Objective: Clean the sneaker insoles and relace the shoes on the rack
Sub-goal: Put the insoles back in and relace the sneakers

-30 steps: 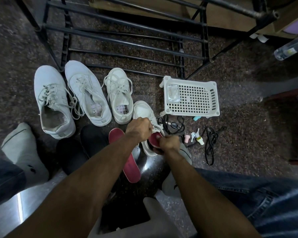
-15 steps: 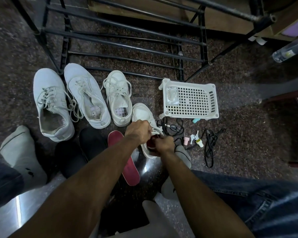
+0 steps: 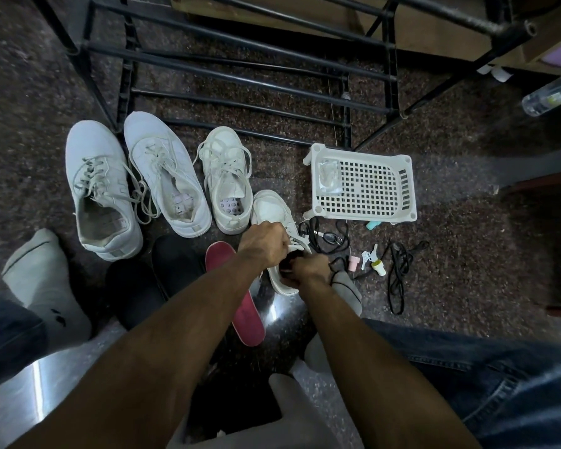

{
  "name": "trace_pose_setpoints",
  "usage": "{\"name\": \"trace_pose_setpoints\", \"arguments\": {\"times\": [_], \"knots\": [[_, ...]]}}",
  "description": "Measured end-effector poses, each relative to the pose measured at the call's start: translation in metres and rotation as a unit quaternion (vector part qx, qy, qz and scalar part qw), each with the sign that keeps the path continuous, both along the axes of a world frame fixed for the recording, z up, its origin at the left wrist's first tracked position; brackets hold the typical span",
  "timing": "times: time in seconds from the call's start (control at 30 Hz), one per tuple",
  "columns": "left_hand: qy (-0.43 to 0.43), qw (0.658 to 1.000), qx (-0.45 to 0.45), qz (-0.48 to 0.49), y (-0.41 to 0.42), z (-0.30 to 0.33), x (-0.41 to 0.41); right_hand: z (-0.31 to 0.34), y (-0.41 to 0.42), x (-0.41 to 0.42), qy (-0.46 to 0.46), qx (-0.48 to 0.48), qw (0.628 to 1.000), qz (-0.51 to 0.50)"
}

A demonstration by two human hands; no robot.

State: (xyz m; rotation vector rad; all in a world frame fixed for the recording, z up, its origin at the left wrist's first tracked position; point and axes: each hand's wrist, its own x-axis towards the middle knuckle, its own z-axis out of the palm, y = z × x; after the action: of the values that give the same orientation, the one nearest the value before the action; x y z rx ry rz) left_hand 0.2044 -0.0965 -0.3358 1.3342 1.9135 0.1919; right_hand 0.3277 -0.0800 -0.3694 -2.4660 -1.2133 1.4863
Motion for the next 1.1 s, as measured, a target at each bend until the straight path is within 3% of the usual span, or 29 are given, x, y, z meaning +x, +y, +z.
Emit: {"name": "trace_pose_setpoints", "arguments": {"times": [0.1,0.2,0.33,0.43,0.53,0.63,0.77,1.0,1.1], "knots": [[0.000,1.000,0.002,-0.005,0.000,-0.002,-0.001,0.020,0.009,0.007,-0.105,0.013,0.964,0.243],[0.002,1.000,0.004,-0.005,0.000,-0.001,-0.001,0.041,0.016,0.018,-0.208,0.073,0.858,0.464],[0.002,1.000,0.004,-0.011,0.000,0.000,0.000,0.057,0.013,0.040,-0.187,0.109,0.718,0.661],[-0.002,1.000,0.003,-0.008,0.000,0.002,-0.001,0.067,0.004,0.046,-0.147,0.077,0.631,0.758],[0.004,1.000,0.006,-0.012,-0.001,0.004,0.000,0.071,-0.001,0.039,-0.171,0.062,0.590,0.787],[0.006,1.000,0.009,-0.012,-0.002,0.004,-0.001,0.062,-0.006,0.029,-0.199,0.044,0.582,0.787],[0.005,1.000,0.008,-0.015,-0.002,0.003,-0.001,0.055,-0.010,0.024,-0.200,-0.002,0.631,0.750],[0.006,1.000,0.006,-0.009,-0.003,0.002,0.000,0.047,0.000,0.022,-0.182,-0.018,0.631,0.754],[0.004,1.000,0.008,-0.007,-0.004,0.003,0.001,0.044,-0.002,0.020,-0.171,-0.042,0.666,0.725]]}}
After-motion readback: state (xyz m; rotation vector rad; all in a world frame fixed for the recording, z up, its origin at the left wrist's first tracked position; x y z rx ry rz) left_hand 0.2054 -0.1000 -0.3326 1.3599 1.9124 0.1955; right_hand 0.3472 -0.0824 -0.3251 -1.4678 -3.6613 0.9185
